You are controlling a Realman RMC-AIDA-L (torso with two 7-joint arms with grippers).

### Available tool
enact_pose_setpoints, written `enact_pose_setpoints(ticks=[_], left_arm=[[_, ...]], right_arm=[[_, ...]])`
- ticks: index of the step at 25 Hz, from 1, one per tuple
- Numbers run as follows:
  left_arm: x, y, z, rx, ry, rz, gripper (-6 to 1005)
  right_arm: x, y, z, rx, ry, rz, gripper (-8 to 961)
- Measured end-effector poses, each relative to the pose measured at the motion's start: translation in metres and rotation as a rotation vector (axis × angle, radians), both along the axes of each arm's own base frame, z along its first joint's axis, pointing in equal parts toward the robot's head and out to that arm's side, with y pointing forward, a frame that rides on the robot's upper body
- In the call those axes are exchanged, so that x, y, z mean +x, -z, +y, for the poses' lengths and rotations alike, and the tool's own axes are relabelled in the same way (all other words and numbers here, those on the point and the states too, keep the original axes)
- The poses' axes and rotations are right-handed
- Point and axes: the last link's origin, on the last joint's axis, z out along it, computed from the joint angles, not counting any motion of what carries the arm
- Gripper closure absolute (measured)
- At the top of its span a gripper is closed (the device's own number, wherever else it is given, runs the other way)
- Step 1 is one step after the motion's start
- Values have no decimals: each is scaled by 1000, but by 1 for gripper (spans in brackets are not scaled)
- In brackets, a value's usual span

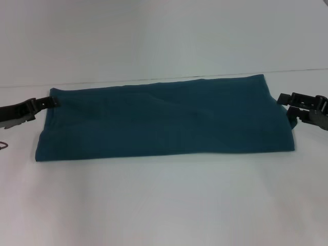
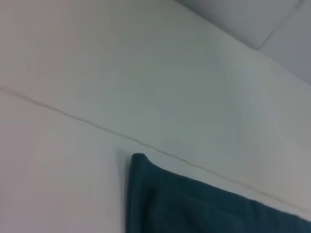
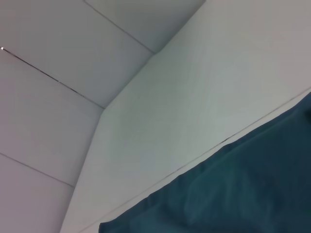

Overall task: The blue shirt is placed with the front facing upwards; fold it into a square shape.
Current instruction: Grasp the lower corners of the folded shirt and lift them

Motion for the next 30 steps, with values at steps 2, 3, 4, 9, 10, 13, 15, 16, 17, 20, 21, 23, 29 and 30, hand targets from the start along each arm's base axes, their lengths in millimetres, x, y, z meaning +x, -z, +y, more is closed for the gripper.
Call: enact_pose_setpoints(ticks=[2, 3, 4, 9, 10, 13, 15, 16, 17, 20, 21, 23, 29, 30], left_arm=[[-1, 5, -2, 10, -40, -50, 74], [-1, 9, -3, 9, -54, -68, 74], [-1, 14, -4, 8, -79, -95, 75], [2, 27, -9, 19, -128, -204, 78], [2, 27, -10, 24, -130, -219, 79], [-2, 26, -14, 32, -141, -245, 81], [-7, 29, -18, 29, -159, -247, 83], [-9, 31, -19, 29, -166, -246, 83], [-12, 33, -21, 30, -176, -244, 84], [-17, 36, -25, 30, -193, -236, 86], [-17, 36, -25, 30, -193, -234, 86], [-17, 36, -25, 29, -194, -233, 88], [-14, 22, -20, 46, -150, -208, 91], [-12, 17, -18, 47, -128, -191, 92]], right_arm=[[1, 0, 0, 2, 5, 0, 255], [1, 1, 0, 3, 7, 0, 255], [1, 1, 0, 3, 7, 0, 255], [-1, 1, 1, 1, 1, 3, 254], [-2, 1, 2, 0, 0, 4, 254], [-1, 2, 1, -1, 1, 6, 253], [0, 2, 0, -1, 5, 6, 252], [0, 2, 0, 0, 7, 6, 252], [0, 2, 0, 0, 8, 7, 252], [0, 2, 1, 0, 9, 7, 254], [0, 2, 1, 1, 9, 7, 254], [-1, 2, 1, 1, 8, 7, 254], [-1, 1, 2, 1, 5, 6, 253], [-1, 1, 2, 0, 4, 7, 253]])
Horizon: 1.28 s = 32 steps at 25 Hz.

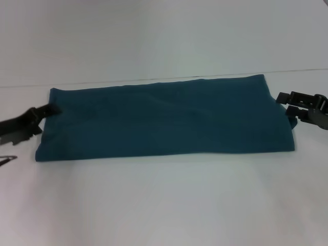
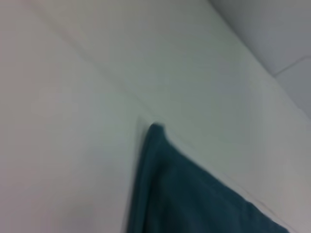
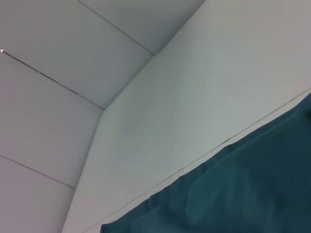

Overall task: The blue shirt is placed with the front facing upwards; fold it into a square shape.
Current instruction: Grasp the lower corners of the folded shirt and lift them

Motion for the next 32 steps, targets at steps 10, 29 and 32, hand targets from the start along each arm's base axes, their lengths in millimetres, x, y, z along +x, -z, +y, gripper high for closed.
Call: enact_pose_setpoints(ticks=[10, 29, 32], left_arm=[[11, -6, 27, -13, 172, 315, 98], [13, 6, 40, -110, 9, 321, 110], [12, 7, 39, -109, 6, 320, 112]], right_arm=[[0, 0, -1, -7, -4, -5, 252], [-3, 2, 2, -17, -12, -11, 255], [-3, 2, 2, -16, -12, -12, 255]])
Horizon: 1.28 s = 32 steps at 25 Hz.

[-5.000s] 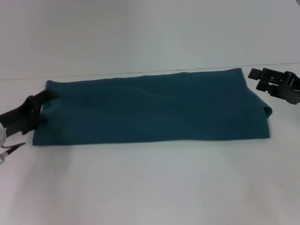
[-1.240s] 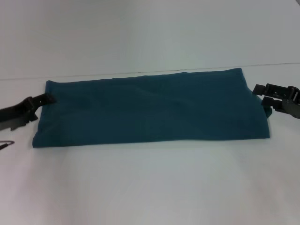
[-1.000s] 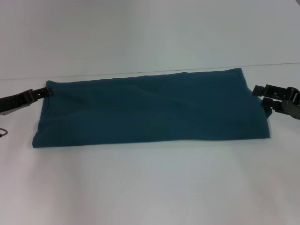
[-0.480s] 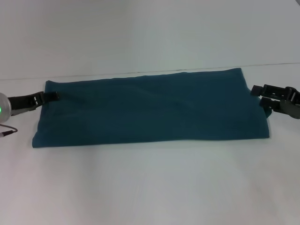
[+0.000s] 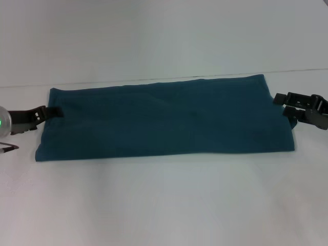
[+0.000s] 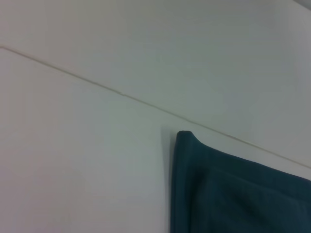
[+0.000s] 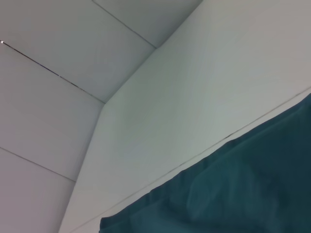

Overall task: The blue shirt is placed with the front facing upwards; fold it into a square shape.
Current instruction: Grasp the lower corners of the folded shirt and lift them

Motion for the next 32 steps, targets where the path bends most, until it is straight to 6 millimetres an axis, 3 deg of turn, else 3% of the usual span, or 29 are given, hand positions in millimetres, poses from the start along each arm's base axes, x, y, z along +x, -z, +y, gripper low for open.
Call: enact_pose_setpoints(ticks=[16, 19, 23, 32], left_arm=[[-1, 1, -1, 5, -8, -6, 122], [-3, -7, -4, 25, -19, -69, 124], [2, -29, -15, 25, -6, -242, 126], [-17, -28, -49, 23, -78, -413, 132]], right_arm=[[2, 3, -3, -10, 4, -2, 254], [2, 1, -2, -7, 1, -8, 255], [1, -8, -1, 5, -16, -23, 255], [0, -11, 1, -2, -41, -61, 255]])
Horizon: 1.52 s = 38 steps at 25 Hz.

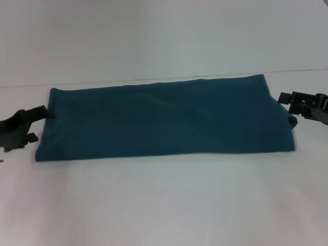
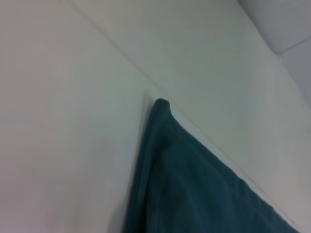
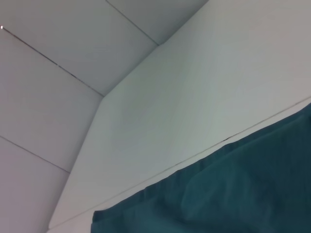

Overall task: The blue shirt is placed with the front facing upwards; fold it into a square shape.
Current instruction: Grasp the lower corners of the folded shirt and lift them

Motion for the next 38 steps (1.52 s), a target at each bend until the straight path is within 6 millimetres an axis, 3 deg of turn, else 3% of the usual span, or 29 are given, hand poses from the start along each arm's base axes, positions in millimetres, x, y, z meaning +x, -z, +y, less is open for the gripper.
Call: enact_pose_setpoints(ticks=[12, 24, 34, 38], left_arm=[[-16, 9, -14, 3, -40, -1, 139], [-8, 24, -12, -45, -2, 35, 147], [-11, 23, -8, -53, -1, 90, 153], [-12, 23, -8, -51, 0, 98, 324]], right_arm=[[2, -5, 1, 12, -10, -27, 254], [2, -4, 0, 11, -11, -24, 255], [1, -5, 1, 5, -18, -30, 255], [1, -7, 1, 5, -20, -33, 255]])
